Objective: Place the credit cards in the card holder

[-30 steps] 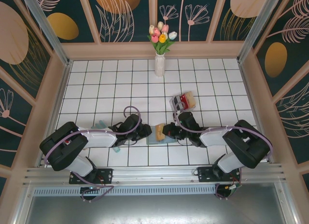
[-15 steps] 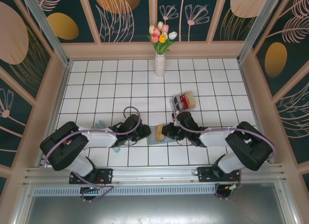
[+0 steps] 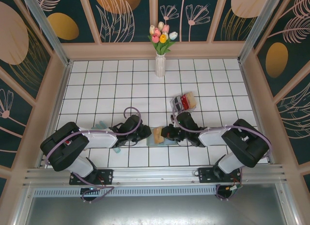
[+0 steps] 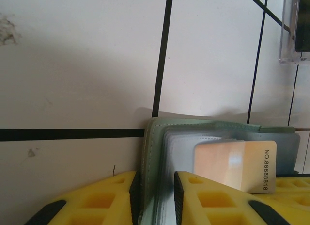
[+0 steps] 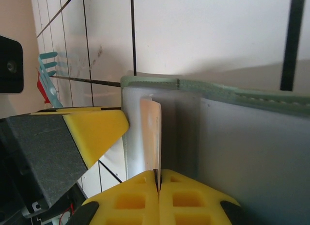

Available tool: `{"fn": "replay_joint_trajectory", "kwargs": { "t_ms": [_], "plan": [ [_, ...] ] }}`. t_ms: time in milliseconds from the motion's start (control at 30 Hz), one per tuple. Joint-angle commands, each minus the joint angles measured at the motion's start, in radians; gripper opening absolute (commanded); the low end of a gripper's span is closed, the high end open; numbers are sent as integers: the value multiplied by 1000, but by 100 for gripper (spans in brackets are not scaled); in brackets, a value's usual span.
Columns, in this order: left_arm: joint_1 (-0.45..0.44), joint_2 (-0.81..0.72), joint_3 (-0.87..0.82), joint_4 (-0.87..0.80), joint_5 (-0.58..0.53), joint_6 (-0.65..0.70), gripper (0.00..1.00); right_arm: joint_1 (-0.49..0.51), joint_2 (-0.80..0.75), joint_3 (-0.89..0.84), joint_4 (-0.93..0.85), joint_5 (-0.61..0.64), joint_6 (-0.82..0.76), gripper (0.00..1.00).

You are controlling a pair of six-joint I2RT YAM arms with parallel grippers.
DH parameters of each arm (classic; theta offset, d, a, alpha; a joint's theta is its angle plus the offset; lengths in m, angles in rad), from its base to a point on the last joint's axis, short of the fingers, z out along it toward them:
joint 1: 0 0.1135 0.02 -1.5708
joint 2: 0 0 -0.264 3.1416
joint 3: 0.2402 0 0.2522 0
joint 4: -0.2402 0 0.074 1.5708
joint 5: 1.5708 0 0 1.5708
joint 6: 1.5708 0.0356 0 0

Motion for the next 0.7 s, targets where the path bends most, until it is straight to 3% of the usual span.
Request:
{"fn": "replay_joint_trajectory", "kwargs": {
  "t_ms": [0, 333, 567, 667],
  "plan": [
    [-13, 39, -3, -4, 38, -24, 29, 10, 32, 27, 6, 1, 26, 8],
    [-13, 34, -3, -17, 29, -19, 28, -13, -101, 39, -242, 81, -71, 32],
    [-13, 33, -9, -10, 33, -17, 28, -18, -123, 31, -292, 69, -91, 33],
    [-13, 32, -11, -8, 34, -18, 28, -19, -106, 30, -282, 49, -98, 26]
  ]
}}
